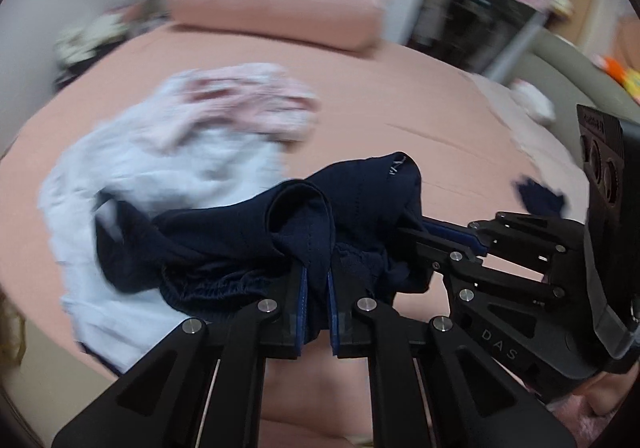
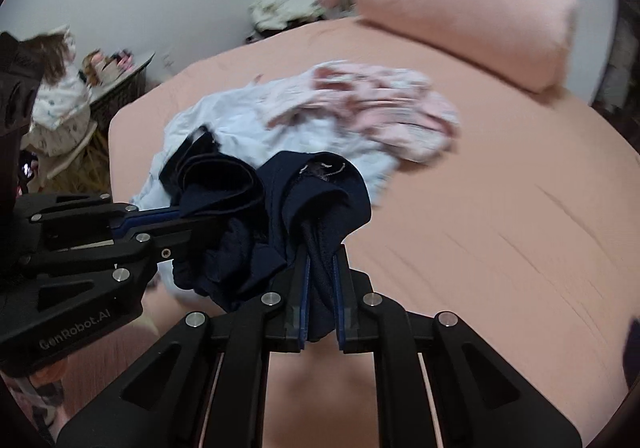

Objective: Fold clothes
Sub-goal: 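Grasp the navy shorts with the right gripper while the left gripper grasps them too, then lift the navy shorts out of the pile and shake them open with both grippers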

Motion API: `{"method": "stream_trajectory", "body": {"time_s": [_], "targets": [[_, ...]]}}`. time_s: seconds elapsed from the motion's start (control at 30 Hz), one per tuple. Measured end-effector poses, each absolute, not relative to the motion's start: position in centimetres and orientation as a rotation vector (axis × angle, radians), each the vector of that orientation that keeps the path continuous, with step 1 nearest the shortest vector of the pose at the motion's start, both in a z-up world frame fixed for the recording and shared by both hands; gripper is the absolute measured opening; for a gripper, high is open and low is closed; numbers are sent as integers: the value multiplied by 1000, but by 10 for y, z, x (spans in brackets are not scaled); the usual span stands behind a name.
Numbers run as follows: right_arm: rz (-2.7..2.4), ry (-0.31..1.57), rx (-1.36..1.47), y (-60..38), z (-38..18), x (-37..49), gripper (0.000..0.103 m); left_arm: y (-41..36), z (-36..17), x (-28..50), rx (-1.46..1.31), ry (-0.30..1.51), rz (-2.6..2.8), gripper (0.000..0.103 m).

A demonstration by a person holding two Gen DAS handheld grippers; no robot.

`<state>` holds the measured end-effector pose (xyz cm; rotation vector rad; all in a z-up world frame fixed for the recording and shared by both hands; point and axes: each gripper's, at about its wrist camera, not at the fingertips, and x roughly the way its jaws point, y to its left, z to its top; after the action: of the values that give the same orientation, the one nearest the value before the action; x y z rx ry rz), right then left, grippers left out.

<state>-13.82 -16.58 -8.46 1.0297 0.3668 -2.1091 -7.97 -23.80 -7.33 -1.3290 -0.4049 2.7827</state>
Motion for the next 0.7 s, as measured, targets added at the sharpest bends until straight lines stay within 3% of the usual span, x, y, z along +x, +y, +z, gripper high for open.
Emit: {"method": "stream_trajectory", "body": {"time_s": [0.43,0.6,0.7], "targets": [[-2420,72,1394,127,-98,-82,9,-11,-108,-97,-1398,-340,2234,9],[-2489,2,1475,168,-113,-89,9,11,-77,-112,-1320,-289,2281,9],[-2528,-40,1523,190,-122,-94,11,-5,-84,-132,-1348,-334,2350,10]]}}
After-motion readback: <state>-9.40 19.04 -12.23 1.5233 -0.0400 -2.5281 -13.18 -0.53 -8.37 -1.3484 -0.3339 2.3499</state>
